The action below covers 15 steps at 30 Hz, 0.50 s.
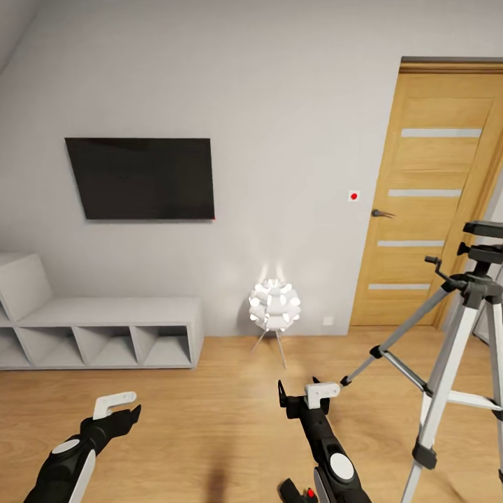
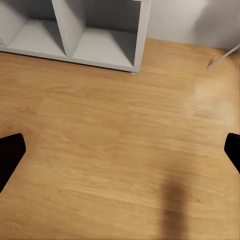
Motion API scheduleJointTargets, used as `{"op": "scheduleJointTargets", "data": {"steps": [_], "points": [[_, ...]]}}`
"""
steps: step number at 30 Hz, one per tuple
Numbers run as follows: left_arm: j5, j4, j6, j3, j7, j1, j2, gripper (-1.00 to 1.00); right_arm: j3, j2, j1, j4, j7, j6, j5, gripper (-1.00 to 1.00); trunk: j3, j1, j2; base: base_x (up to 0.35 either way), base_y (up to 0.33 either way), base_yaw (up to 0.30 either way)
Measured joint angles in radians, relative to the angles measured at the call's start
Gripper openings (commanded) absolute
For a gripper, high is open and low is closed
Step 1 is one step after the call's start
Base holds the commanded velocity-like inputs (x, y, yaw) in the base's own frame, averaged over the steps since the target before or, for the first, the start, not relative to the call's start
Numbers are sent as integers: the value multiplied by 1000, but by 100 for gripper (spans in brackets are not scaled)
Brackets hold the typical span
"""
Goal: Attach the digital camera to the camera tripod in the bedroom.
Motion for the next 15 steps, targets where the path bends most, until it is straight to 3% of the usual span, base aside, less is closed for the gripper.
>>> {"op": "scheduleJointTargets", "data": {"steps": [6, 13, 15], "points": [[0, 21, -1, -28, 0, 0, -1, 100, -9, 0, 0, 7, -13, 0, 1, 100, 0, 0, 0, 38, 0, 0], [0, 99, -6, -51, -2, 0, -3, 100, -90, -1, 1, 105, -51, -37, -1, 100, 0, 0, 0, 3, 0, 0], [0, 110, -6, -53, -3, 0, -5, 100, -101, -17, 0, 135, -53, -65, -2, 100, 0, 0, 0, 0, 0, 0]]}}
